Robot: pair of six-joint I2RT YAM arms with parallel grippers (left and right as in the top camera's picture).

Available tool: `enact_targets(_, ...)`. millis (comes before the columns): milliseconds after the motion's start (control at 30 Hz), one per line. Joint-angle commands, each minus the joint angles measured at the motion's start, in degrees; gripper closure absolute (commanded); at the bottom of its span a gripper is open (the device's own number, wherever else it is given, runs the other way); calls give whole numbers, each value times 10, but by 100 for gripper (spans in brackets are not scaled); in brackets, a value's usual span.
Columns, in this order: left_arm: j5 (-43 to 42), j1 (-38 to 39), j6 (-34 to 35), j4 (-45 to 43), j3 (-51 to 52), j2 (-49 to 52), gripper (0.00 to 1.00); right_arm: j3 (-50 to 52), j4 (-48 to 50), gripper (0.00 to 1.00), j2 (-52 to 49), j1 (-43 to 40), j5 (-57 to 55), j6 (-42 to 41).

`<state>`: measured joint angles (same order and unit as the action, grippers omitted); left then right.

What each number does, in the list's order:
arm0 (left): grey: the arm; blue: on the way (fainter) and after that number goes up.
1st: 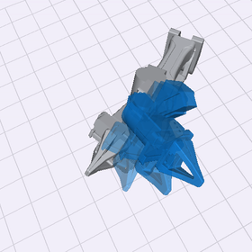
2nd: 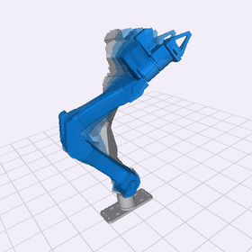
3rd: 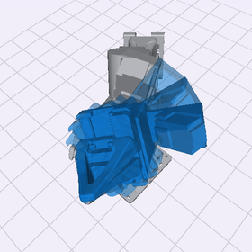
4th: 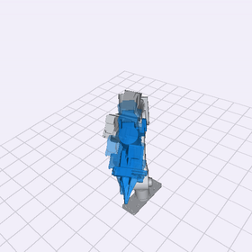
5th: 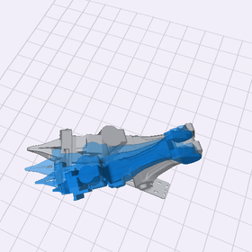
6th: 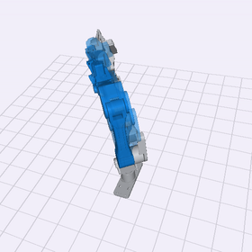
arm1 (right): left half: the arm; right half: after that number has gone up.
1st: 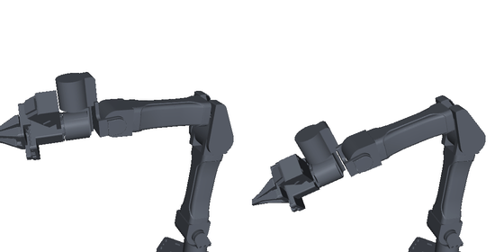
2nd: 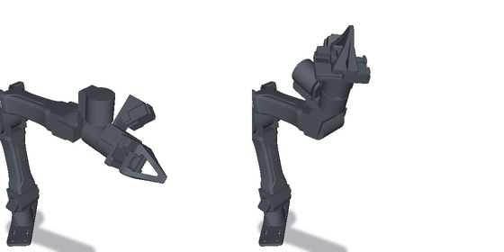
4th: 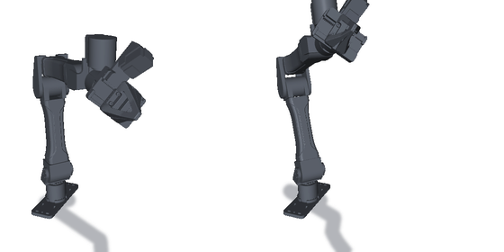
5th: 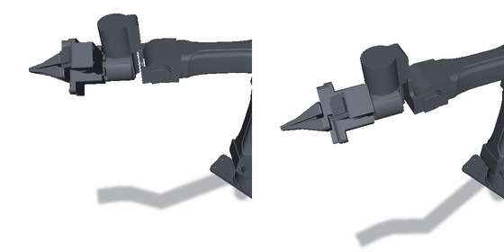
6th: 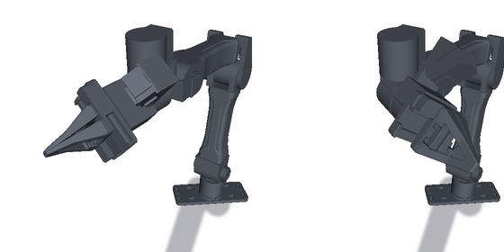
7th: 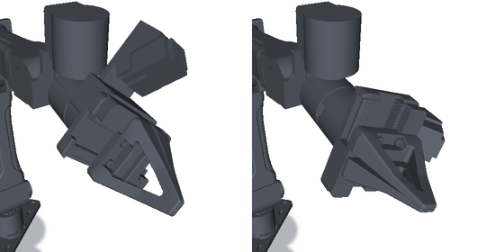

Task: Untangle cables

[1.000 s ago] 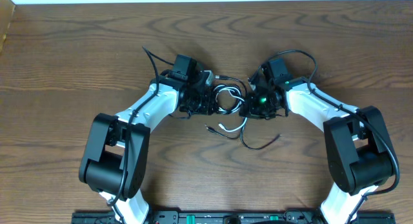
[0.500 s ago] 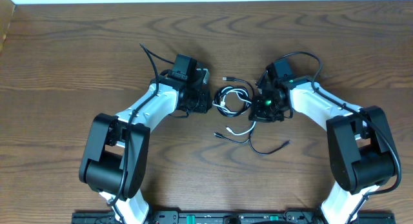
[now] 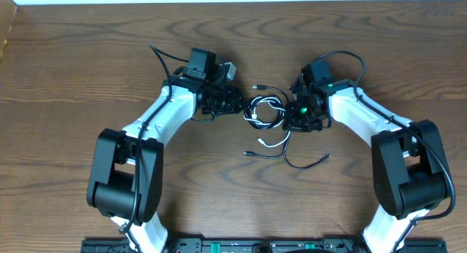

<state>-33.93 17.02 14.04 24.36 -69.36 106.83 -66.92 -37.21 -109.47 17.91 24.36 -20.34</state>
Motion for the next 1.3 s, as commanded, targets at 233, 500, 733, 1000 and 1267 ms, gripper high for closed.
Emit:
enact_targets(233,77,60,16,3,7,3,63,-10,1,99,5,20,-2,10)
enact_targets(500,271,100,71,41,9,3,64,-10,1,99,5,21,-3,12)
enact_targets(733,268,100,74,24,9,10,63,-10,1,99,5,21,-3,12)
enact_targets(1000,267,100,78,14,9,35,63,-10,1,99,5,21,-3,12)
enact_targets(1267,267,100,109,10,9,52,64,-10,1,99,5,21,-3,12)
